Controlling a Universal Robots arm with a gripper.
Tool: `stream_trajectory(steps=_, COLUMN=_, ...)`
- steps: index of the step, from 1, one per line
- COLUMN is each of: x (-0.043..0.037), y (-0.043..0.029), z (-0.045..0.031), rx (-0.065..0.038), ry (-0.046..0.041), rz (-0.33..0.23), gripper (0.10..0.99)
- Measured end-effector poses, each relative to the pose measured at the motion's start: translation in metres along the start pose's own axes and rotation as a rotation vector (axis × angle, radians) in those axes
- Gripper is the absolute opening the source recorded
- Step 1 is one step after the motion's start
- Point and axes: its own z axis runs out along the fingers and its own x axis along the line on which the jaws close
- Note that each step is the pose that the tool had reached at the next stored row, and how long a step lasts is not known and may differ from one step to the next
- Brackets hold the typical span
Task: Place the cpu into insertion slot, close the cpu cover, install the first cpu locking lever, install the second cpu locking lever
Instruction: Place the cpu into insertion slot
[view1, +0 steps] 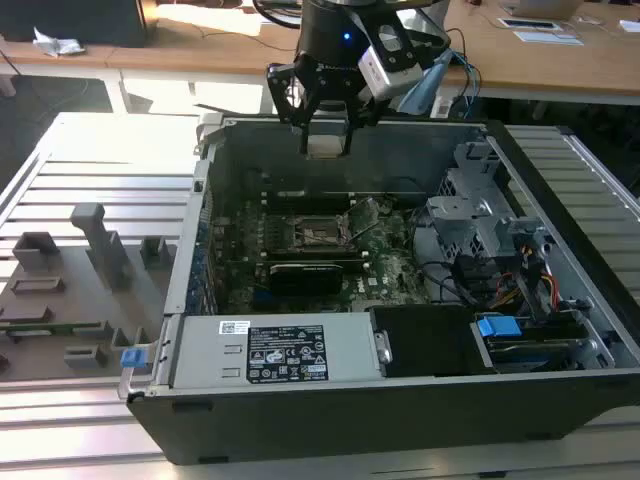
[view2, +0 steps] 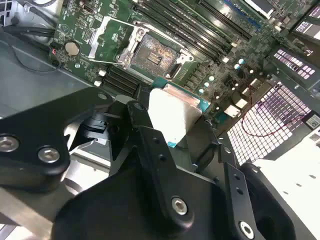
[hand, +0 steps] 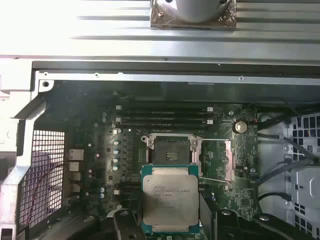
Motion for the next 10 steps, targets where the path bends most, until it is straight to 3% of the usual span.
stream_trajectory(steps=2, x=0.0000, y=0.0000, z=0.0005, rx=0.000, ry=0.0000, rz=0.000, gripper=0.541)
stream_trajectory(steps=10, x=-0.0003, y=-0.0013, z=0.0146, rx=0.000, ry=0.0000, rz=0.000, gripper=0.541)
